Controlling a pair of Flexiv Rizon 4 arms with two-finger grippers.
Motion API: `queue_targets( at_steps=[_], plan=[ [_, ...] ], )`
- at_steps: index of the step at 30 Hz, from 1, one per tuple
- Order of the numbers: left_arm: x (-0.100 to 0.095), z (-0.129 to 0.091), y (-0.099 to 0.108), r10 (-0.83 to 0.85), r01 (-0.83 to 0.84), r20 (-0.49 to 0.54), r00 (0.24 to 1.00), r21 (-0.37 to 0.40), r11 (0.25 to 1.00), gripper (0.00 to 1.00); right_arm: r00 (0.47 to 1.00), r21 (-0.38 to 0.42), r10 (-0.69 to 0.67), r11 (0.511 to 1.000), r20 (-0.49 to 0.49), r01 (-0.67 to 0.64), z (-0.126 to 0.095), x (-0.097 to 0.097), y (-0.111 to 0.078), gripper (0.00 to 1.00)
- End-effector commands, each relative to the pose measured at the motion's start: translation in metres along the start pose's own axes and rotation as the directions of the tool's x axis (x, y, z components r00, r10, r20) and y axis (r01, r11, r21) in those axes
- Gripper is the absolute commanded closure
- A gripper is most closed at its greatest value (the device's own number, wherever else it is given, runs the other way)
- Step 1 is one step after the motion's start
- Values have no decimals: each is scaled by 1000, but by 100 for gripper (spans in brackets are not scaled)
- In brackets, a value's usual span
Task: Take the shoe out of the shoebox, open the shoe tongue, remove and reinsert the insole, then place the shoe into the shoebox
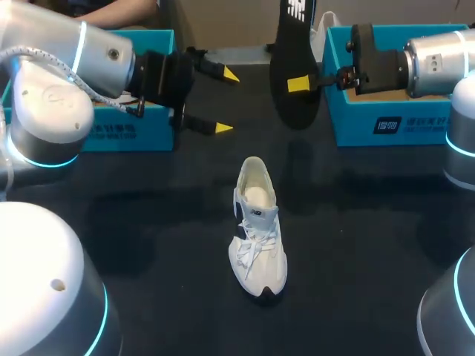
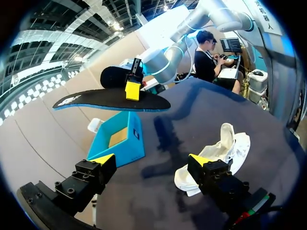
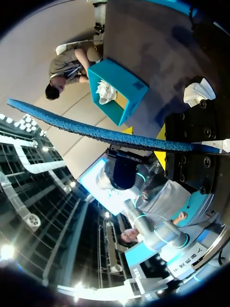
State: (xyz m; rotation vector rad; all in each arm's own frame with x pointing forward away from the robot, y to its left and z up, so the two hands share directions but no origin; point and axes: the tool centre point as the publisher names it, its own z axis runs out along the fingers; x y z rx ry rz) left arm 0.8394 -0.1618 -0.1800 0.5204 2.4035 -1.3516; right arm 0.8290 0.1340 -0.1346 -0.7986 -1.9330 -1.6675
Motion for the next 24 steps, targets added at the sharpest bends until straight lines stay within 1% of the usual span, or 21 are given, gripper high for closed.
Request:
queue_targets(
  at_steps=[1,13,14,15,19,21,22,23,24],
  plan=[
    [-2,0,0,-1,1,-15,1000,-6,1000,0,1000,0,0,1000,1,0,1,0,0,100],
    [-2,0,0,-1,1,-15,1000,-6,1000,0,1000,0,0,1000,1,0,1,0,0,100],
    [-2,-1,0,-21,21,-27,999,2,1000,0,1000,0,0,1000,1,0,1,0,0,100],
    [-1,-2,0,-19,20,-42,999,11,1000,0,1000,0,0,1000,1,0,1,0,0,100],
    [6,-4,5,-32,30,-59,998,-28,999,0,1000,0,0,1000,1,0,1,0,0,100],
    [14,-3,8,-53,50,-75,996,-32,998,0,1000,0,0,1000,1,0,1,0,0,100],
    [18,-2,10,-62,59,-76,995,-43,997,0,999,2,-48,999,-14,48,2,-4,-1,100],
    [22,-1,13,-74,70,-91,993,-46,997,0,999,3,-52,999,4,52,3,-7,-2,100],
    [27,1,16,-86,81,-95,992,-56,995,0,997,12,-79,997,-1,79,5,-11,-4,100]
  ],
)
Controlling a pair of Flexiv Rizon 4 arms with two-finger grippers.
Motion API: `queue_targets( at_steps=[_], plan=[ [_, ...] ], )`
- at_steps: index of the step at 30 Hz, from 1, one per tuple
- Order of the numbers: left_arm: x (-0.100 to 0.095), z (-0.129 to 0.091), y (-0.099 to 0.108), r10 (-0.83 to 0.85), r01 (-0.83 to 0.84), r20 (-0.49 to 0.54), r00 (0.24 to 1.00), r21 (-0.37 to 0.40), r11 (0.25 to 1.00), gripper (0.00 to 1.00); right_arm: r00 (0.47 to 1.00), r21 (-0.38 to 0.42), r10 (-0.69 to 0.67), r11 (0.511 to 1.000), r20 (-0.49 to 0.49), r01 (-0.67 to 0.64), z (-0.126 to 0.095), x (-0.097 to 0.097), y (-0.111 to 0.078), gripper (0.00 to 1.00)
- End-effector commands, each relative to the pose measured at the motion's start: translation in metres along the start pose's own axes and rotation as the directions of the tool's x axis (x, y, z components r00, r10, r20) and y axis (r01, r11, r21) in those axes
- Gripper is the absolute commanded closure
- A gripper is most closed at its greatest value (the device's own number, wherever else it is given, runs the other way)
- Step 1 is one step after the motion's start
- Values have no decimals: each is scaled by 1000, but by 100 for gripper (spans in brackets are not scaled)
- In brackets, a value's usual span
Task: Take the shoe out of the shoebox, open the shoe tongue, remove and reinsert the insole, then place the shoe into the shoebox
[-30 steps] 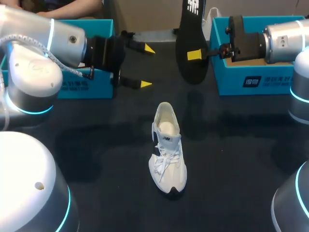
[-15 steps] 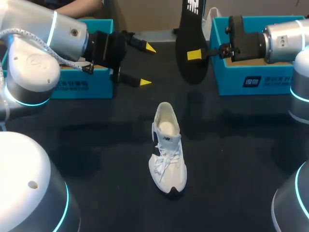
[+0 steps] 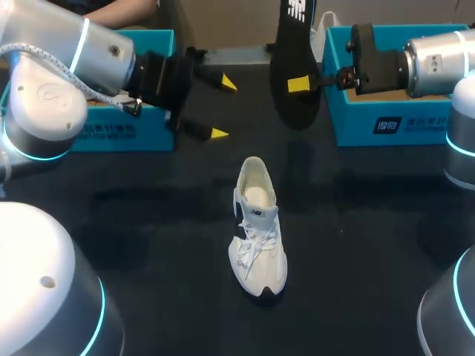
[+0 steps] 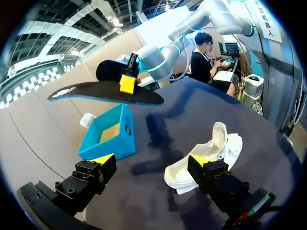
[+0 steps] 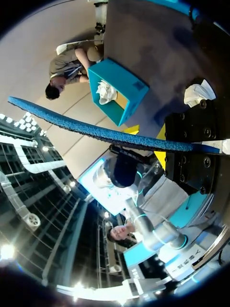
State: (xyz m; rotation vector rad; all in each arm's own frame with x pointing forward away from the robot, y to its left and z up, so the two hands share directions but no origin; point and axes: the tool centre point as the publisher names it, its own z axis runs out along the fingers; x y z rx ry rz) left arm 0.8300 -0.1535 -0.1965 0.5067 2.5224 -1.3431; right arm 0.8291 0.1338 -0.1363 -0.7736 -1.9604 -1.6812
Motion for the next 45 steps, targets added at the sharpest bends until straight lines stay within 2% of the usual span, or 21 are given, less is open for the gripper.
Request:
queue_targets(
  at_steps=[1,5,9,11,15,20,27,34,38,41,45],
  plan=[
    [13,4,8,-31,31,-18,999,-22,999,0,997,-2,-75,997,-6,75,7,-12,-4,100],
    [27,12,21,-59,58,-21,998,-48,997,0,989,22,-145,989,-11,145,15,-26,-16,100],
    [37,19,34,-107,106,-42,993,-24,994,0,985,12,-172,985,-14,173,23,-38,-29,100],
    [42,25,43,-98,94,-62,993,-58,994,0,983,21,-183,983,-22,183,29,-43,-35,100],
    [48,33,56,-113,107,-73,991,-74,991,0,978,-10,-204,979,-33,204,39,-51,-48,100],
    [61,45,68,-119,108,-113,986,-98,989,0,979,5,-197,980,-50,197,52,-58,-64,100],
    [76,53,85,-136,118,-127,982,-140,983,0,979,5,-197,980,-50,197,52,-58,-64,100],
    [92,56,87,-164,140,-146,976,-158,977,0,979,5,-197,980,-50,197,52,-58,-64,100],
    [109,62,83,-190,165,-152,970,-162,973,0,979,5,-197,980,-50,197,52,-58,-64,100],
    [119,65,82,-193,164,-166,967,-176,971,0,972,-7,-226,974,-57,226,54,-64,-67,100],
    [123,68,82,-215,189,-142,966,-176,966,0,966,-18,-251,968,-65,250,57,-70,-74,100]
  ],
)
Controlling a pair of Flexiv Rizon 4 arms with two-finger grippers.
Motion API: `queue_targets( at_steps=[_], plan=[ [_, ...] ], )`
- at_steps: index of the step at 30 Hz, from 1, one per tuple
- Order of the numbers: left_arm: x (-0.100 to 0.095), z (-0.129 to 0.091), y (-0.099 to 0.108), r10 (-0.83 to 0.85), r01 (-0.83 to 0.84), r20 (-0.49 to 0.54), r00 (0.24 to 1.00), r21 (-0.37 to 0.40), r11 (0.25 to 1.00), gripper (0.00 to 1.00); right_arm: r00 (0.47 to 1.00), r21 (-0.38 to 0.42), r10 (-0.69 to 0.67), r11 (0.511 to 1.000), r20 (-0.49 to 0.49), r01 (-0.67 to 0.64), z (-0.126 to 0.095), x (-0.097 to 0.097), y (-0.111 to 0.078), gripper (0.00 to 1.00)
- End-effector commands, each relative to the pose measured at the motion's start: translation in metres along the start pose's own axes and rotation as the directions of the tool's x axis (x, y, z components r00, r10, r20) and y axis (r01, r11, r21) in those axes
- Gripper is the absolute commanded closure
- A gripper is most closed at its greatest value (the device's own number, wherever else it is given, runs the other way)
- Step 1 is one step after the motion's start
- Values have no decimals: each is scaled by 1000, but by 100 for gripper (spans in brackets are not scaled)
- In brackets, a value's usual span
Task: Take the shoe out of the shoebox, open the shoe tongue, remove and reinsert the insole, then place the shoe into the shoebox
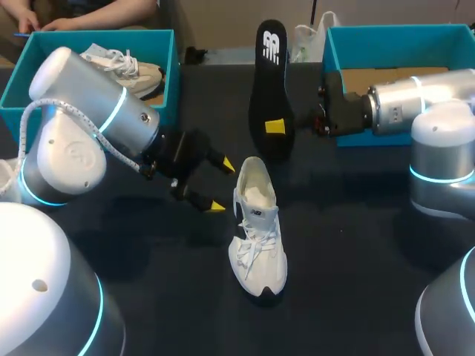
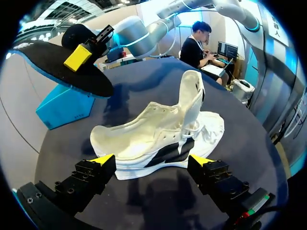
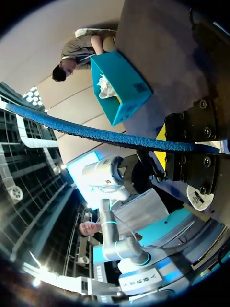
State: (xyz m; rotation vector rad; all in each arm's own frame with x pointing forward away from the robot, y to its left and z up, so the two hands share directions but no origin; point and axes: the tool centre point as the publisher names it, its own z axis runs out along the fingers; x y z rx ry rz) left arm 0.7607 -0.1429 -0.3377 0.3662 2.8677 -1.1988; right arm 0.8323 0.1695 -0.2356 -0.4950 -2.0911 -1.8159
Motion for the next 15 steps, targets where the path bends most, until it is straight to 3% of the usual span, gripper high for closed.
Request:
queue_targets(
  at_steps=[1,15],
  plan=[
    [6,4,0,-11,11,31,999,-1,1000,0,1000,-17,-12,1000,-20,12,7,-7,-10,100],
    [2,14,0,-49,49,68,996,5,999,0,996,-61,-22,998,-86,17,27,-15,-35,100]
  ],
)
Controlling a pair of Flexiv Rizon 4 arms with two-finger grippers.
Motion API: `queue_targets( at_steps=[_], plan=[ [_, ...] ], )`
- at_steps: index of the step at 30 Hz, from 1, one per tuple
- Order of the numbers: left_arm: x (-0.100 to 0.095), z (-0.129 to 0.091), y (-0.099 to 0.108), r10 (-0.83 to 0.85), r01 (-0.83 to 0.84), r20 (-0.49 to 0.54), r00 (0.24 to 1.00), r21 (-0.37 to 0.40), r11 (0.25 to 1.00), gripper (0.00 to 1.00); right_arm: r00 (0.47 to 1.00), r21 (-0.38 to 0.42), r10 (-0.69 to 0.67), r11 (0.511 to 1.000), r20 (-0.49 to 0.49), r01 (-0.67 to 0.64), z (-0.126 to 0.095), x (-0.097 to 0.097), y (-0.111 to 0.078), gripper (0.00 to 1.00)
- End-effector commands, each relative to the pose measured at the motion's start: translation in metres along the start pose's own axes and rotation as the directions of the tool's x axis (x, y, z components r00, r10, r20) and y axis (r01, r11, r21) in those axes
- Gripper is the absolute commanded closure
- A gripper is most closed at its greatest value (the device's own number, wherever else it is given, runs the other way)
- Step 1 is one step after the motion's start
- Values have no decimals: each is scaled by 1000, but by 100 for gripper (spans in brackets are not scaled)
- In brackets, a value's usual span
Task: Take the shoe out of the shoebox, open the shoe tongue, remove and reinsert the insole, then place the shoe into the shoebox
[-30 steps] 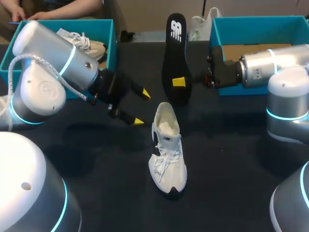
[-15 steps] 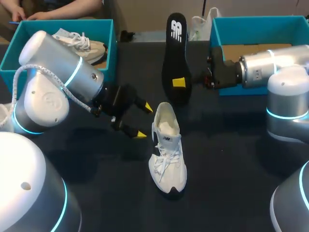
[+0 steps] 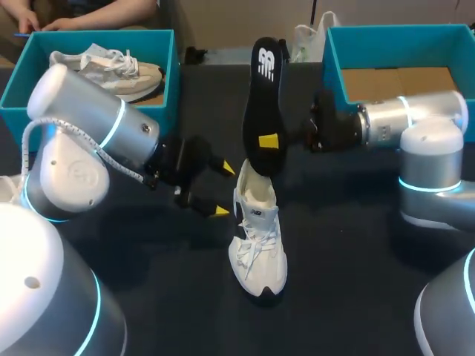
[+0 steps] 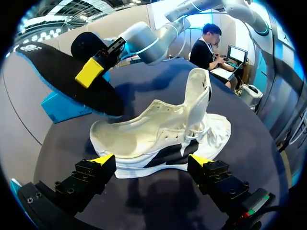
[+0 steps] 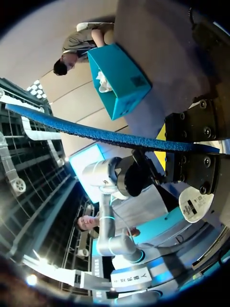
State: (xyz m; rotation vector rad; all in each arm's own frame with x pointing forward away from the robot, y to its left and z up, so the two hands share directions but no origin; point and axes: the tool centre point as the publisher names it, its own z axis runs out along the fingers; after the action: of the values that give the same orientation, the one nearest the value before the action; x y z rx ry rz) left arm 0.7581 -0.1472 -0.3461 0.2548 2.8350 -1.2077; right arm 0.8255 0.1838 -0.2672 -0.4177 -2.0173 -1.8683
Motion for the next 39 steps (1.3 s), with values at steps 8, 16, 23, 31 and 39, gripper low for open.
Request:
queue_targets(
  at_steps=[8,16,23,31,39],
  plan=[
    [-2,3,-2,-15,15,13,1000,-7,1000,0,1000,-41,2,999,-26,-3,17,-6,-18,100],
    [-2,1,2,-35,35,27,999,-8,999,0,999,-59,-1,998,-36,-1,26,-6,-26,100],
    [-5,0,3,-42,42,30,999,-4,999,0,999,-57,-6,998,-36,4,28,-1,-24,100],
    [-6,-2,4,-44,44,32,999,-5,999,0,999,-41,8,999,-32,-9,32,1,-24,100],
    [-5,-1,4,-36,36,43,998,-4,999,0,999,-41,8,999,-32,-9,32,1,-24,100]
  ],
)
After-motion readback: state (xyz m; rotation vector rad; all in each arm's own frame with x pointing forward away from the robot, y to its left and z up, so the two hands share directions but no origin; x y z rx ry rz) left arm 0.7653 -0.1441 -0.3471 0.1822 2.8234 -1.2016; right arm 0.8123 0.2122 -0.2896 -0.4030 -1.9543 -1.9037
